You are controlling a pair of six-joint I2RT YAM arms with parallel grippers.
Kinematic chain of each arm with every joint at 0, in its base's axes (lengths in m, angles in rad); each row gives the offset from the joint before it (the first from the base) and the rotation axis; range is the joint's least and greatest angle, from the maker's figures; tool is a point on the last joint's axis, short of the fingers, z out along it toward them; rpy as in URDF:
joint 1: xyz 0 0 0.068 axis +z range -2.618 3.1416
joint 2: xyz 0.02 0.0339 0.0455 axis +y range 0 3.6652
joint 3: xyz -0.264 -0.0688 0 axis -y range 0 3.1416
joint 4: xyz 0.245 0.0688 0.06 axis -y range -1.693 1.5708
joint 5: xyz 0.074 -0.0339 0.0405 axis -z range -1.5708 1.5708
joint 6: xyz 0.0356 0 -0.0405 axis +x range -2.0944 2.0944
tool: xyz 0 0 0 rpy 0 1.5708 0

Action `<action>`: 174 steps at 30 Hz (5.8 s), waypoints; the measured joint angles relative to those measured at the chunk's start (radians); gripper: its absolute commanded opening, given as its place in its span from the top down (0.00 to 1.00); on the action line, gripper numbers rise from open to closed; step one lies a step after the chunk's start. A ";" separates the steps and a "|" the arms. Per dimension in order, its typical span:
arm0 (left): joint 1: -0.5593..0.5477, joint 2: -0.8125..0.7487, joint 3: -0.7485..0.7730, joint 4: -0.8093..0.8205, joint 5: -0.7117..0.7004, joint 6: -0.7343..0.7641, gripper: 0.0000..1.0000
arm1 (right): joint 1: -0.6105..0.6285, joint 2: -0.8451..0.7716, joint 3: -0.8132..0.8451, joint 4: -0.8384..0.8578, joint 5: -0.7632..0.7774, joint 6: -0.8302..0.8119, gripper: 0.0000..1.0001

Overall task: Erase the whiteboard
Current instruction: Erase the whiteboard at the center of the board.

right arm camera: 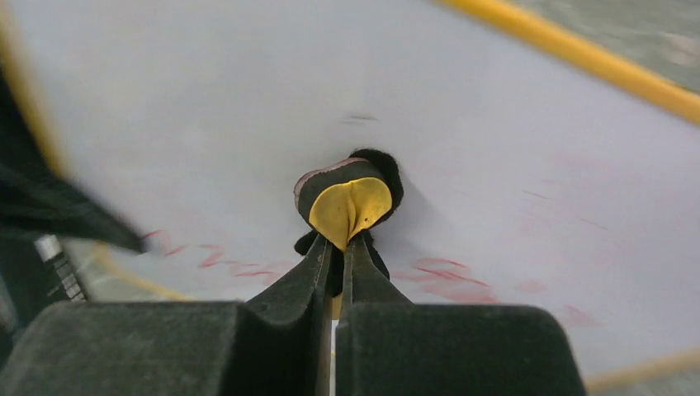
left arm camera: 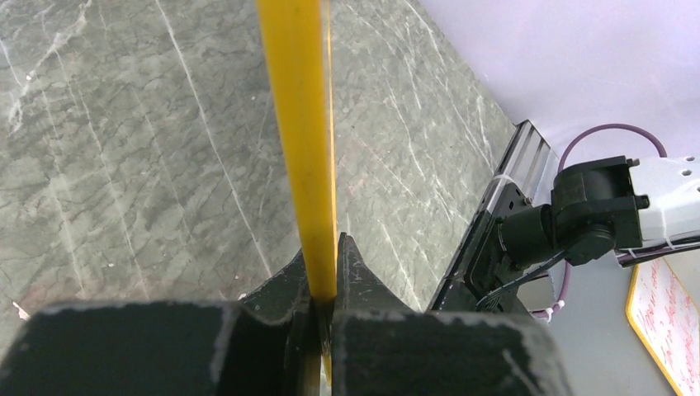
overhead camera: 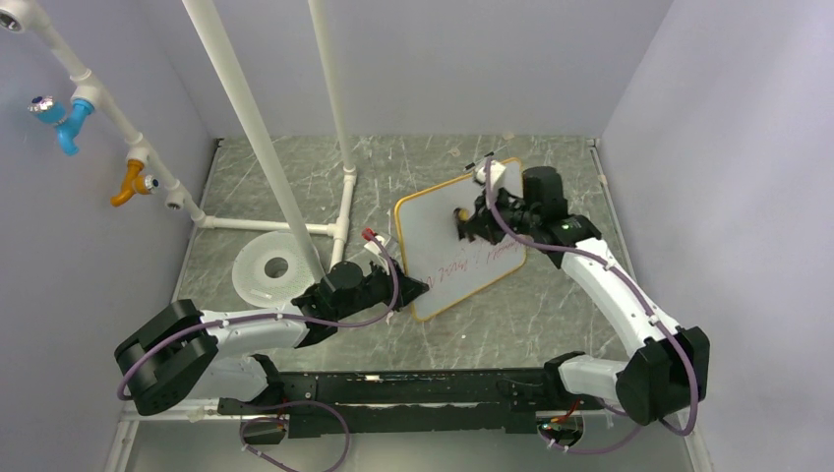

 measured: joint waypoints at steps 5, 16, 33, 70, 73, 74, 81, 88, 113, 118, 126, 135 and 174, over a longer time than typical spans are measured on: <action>0.000 0.006 0.001 0.008 0.012 0.008 1.00 | -0.097 -0.018 -0.007 0.064 0.140 0.054 1.00; 0.000 0.006 0.001 0.007 0.010 -0.001 1.00 | 0.105 -0.012 -0.015 -0.042 -0.061 -0.142 1.00; -0.001 0.006 0.001 0.012 0.020 0.012 1.00 | -0.100 -0.014 -0.015 0.045 0.009 -0.009 1.00; -0.001 0.008 0.002 0.013 0.025 0.019 1.00 | -0.036 -0.024 -0.014 -0.097 -0.048 -0.232 1.00; -0.001 0.008 0.002 0.013 0.027 0.018 1.00 | 0.008 -0.021 -0.014 -0.120 -0.047 -0.267 1.00; -0.001 0.008 0.002 0.012 0.026 0.018 1.00 | 0.035 -0.019 -0.014 -0.131 -0.049 -0.282 1.00; 0.000 0.003 0.001 -0.002 0.016 0.016 1.00 | 0.074 0.006 -0.014 -0.146 -0.040 -0.269 1.00; -0.001 -0.003 0.001 -0.001 0.023 0.018 1.00 | -0.087 -0.029 -0.015 -0.085 0.085 -0.205 1.00; 0.000 -0.032 -0.008 -0.023 0.017 0.021 1.00 | -0.072 0.005 -0.015 -0.201 0.078 -0.356 1.00; 0.000 -0.034 -0.008 -0.024 0.016 0.018 1.00 | 0.011 0.008 -0.024 -0.230 0.103 -0.399 1.00; 0.000 -0.034 -0.008 -0.023 0.018 0.021 1.00 | 0.040 -0.026 -0.060 -0.220 0.096 -0.332 1.00; 0.000 -0.034 -0.009 -0.023 0.018 0.023 1.00 | -0.013 -0.055 -0.060 -0.116 0.186 -0.249 1.00; 0.000 -0.055 -0.009 -0.047 0.016 0.019 1.00 | -0.017 -0.045 -0.062 -0.102 0.259 -0.240 1.00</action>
